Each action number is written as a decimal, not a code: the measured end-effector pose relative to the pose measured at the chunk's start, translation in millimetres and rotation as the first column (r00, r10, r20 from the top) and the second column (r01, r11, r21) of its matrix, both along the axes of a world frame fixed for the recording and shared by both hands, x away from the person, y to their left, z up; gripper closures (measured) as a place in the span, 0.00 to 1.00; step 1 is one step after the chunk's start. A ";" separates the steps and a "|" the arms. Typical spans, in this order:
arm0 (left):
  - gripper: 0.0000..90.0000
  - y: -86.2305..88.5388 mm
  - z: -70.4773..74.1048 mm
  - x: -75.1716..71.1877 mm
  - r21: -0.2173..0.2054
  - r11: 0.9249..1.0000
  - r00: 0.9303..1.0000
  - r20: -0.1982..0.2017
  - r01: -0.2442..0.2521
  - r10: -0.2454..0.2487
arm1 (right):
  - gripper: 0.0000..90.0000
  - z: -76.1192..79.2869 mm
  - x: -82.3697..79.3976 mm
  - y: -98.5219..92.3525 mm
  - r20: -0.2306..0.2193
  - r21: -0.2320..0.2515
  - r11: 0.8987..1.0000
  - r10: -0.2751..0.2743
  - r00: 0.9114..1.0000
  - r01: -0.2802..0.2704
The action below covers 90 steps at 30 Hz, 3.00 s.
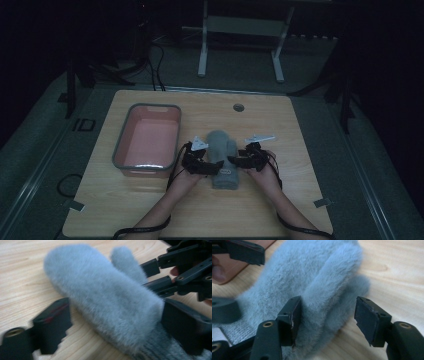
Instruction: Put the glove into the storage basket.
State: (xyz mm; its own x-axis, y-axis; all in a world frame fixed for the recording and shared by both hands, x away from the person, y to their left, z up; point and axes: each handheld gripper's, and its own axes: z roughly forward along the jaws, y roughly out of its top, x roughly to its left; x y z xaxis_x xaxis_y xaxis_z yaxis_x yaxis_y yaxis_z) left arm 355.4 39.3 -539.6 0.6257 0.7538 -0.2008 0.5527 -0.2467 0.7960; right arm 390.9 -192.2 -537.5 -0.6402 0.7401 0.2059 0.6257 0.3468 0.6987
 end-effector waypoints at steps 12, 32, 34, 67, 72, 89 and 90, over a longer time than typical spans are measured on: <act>0.18 0.6 -19.3 12.9 -0.036 0.999 0.992 -0.129 -0.006 0.001 | 0.35 -11.7 2.3 -0.8 -0.035 -0.010 1.000 0.003 0.999 -0.003; 0.73 -7.2 -24.0 26.2 -0.144 0.981 0.970 -0.187 0.130 -0.156 | 0.82 -12.4 10.2 -4.5 -0.146 0.063 0.993 0.104 0.984 -0.096; 0.77 -6.7 -21.7 27.5 -0.156 0.976 0.967 -0.182 0.149 -0.177 | 0.84 -11.6 8.5 -4.8 -0.147 0.068 0.994 0.095 0.985 -0.086; 0.82 17.1 99.2 31.4 -0.141 0.951 0.959 -0.018 0.277 -0.282 | 0.89 97.7 -1.0 -2.8 -0.014 0.251 0.964 0.091 0.996 -0.085; 0.82 33.7 107.7 32.5 -0.138 0.953 0.962 -0.020 0.268 -0.273 | 0.89 106.2 2.0 12.7 -0.007 0.251 0.962 0.107 0.994 -0.102; 0.82 116.9 131.3 32.7 -0.095 0.975 0.980 0.007 0.200 -0.200 | 0.90 127.1 16.4 96.7 0.021 0.266 0.951 0.160 0.987 -0.160; 0.82 123.0 132.0 32.5 -0.090 0.977 0.981 0.006 0.193 -0.193 | 0.90 127.8 17.9 103.1 0.016 0.268 0.950 0.164 0.986 -0.162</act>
